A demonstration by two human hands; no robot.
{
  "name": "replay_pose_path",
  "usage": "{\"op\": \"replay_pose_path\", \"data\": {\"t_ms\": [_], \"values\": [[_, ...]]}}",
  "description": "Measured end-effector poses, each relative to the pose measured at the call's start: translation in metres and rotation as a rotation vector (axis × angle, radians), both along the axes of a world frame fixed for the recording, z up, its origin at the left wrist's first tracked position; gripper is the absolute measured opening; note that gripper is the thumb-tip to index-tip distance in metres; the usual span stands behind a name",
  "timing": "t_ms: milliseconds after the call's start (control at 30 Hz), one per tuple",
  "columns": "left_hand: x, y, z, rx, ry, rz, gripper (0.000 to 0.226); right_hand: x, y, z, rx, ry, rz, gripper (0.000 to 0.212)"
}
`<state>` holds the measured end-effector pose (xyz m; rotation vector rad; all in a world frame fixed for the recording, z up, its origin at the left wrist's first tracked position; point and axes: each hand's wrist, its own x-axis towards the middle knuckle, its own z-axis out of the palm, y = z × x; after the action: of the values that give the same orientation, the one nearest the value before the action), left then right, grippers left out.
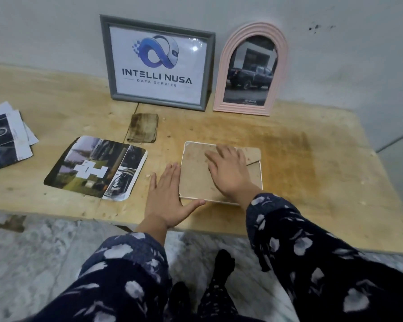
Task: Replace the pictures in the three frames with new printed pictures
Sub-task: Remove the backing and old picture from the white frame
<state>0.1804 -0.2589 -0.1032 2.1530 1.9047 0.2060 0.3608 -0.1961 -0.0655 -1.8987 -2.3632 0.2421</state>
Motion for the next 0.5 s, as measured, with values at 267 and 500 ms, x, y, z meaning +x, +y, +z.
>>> {"op": "replay_pose_path", "data": {"t_ms": [267, 500], "values": [[0.001, 0.006, -0.006, -0.020, -0.013, 0.026, 0.116, -0.037, 0.048, -0.020, -0.098, -0.090, 0.169, 0.047], [0.002, 0.007, -0.003, -0.024, -0.006, 0.020, 0.114, -0.040, 0.052, -0.036, 0.222, 0.156, 0.196, 0.026]]}}
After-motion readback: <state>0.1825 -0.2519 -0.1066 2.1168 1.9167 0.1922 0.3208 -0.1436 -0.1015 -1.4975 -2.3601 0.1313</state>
